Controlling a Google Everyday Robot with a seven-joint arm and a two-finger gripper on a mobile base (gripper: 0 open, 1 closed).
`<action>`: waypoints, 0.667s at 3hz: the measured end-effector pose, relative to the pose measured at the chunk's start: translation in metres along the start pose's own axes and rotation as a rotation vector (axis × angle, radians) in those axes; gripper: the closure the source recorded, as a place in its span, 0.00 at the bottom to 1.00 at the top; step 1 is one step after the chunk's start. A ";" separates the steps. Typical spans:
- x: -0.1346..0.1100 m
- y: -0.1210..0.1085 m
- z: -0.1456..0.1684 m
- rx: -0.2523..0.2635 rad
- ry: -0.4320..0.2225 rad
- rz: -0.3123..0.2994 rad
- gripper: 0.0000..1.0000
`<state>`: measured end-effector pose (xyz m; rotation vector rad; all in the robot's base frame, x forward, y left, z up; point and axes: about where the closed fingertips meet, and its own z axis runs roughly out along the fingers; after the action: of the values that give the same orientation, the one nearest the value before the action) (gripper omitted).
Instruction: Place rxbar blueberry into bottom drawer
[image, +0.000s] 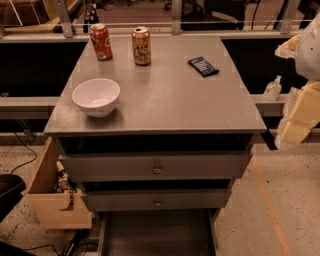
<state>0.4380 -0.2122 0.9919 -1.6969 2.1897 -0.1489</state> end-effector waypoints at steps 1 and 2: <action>0.000 0.000 0.000 0.000 0.000 0.000 0.00; -0.001 -0.006 0.000 0.030 -0.028 0.016 0.00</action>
Offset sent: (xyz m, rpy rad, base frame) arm 0.0150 -0.0041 0.0017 0.0685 -0.0774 -0.0348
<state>0.4432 -0.2131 0.9941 -1.6552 2.1692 -0.1522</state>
